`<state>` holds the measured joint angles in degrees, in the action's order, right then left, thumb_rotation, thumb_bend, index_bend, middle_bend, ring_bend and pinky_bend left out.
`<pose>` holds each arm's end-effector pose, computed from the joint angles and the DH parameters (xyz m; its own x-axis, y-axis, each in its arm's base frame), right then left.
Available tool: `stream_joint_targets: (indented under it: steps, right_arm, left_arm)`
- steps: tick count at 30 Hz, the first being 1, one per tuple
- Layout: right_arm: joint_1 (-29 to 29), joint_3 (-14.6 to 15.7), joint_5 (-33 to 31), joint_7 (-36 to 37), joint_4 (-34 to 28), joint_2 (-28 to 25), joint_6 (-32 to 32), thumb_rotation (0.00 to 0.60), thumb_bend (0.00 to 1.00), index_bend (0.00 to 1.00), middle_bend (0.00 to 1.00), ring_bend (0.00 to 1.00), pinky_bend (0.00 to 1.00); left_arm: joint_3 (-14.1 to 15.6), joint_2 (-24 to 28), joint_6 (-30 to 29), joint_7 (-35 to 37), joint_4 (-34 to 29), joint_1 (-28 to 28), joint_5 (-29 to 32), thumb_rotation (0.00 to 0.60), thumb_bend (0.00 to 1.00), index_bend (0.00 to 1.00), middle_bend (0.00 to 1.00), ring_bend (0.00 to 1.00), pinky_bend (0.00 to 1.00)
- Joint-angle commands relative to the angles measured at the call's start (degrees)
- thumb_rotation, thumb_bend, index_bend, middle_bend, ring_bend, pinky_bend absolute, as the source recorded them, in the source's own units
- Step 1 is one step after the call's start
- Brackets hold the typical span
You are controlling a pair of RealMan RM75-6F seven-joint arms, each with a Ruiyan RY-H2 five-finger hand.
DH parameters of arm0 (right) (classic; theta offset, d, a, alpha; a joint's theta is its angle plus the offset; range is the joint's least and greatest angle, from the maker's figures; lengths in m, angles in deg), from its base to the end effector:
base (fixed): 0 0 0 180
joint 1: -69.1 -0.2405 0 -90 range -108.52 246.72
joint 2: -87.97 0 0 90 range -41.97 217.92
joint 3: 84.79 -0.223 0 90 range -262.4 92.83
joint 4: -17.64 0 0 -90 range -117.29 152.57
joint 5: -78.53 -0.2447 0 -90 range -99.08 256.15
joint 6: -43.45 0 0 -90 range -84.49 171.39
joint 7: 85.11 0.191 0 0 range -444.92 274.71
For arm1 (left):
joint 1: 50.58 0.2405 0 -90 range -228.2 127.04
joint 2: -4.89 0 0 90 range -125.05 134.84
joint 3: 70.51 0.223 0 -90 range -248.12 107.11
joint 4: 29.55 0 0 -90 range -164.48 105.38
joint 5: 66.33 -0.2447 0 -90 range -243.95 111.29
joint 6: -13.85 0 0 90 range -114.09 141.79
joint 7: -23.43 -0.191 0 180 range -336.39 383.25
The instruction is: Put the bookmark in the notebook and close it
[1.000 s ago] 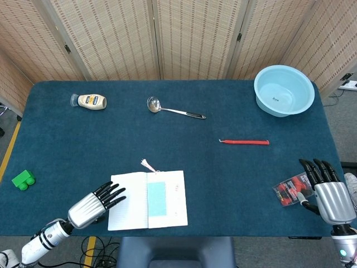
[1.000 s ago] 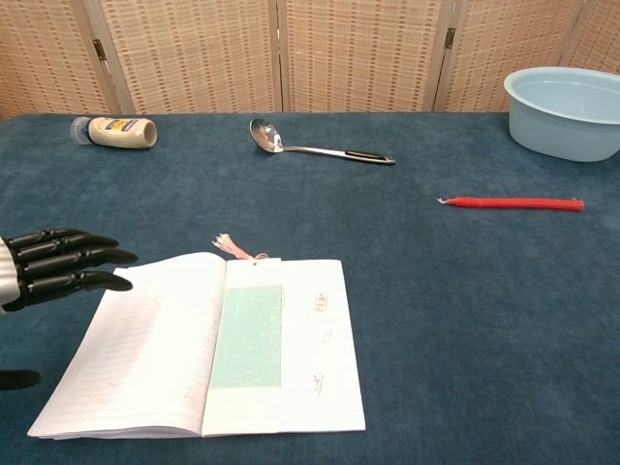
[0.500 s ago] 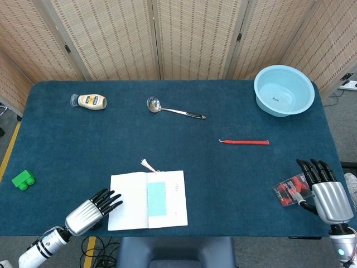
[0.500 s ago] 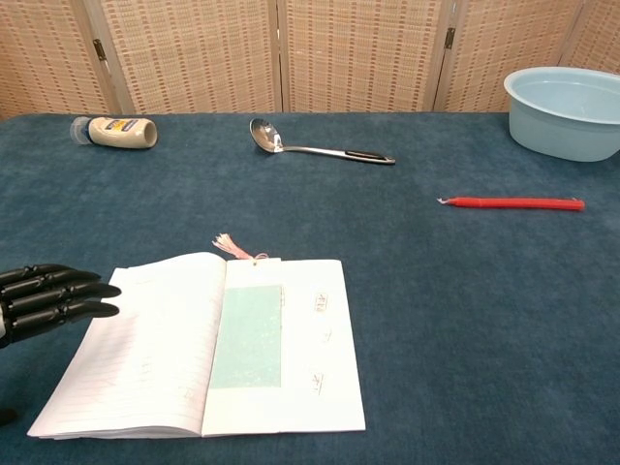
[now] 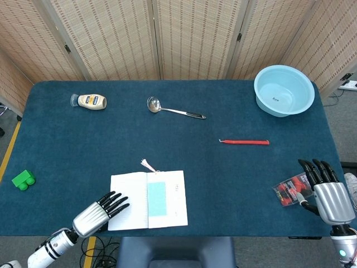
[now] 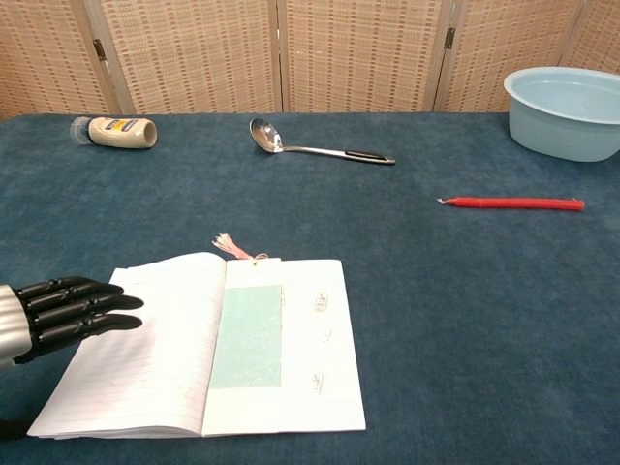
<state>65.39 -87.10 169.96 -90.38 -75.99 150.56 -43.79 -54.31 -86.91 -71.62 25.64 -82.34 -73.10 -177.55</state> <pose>-0.2787 -0.2193 0.1159 0.4860 0.0261 0.8736 -0.8697 -0.0845 0.4863 -0.2532 0.2144 -0.0578 0.6467 0.0638 0.7601 0.5302 -0.7540 -0.3878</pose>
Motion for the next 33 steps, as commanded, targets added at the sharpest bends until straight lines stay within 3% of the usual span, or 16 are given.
stream_joint_targets:
  steps: [1, 23, 33]
  right_arm:
    - [0.02, 0.03, -0.01, 0.03, 0.03, -0.01, -0.02, 0.600, 0.21, 0.08, 0.14, 0.08, 0.11]
    - [0.58, -0.05, -0.50, 0.15, 0.05, 0.07, -0.94, 0.600, 0.21, 0.08, 0.14, 0.08, 0.11]
    - [0.97, -0.23, -0.54, 0.04, -0.11, -0.05, -1.76, 0.600, 0.21, 0.08, 0.14, 0.08, 0.11]
  left_arm:
    - [-0.14, -0.17, 0.24, -0.06, -0.17, -0.19, -0.15, 0.600, 0.17, 0.06, 0.06, 0.07, 0.14]
    - [-2.81, -3.74, -1.21, 6.92, 1.78, -0.96, 0.99, 0.600, 0.17, 0.09, 0.06, 0.07, 0.14]
    - [-6.15, -3.98, -2.68, 9.51, -0.71, -3.77, 1.70, 0.600, 0.17, 0.10, 0.06, 0.07, 0.14]
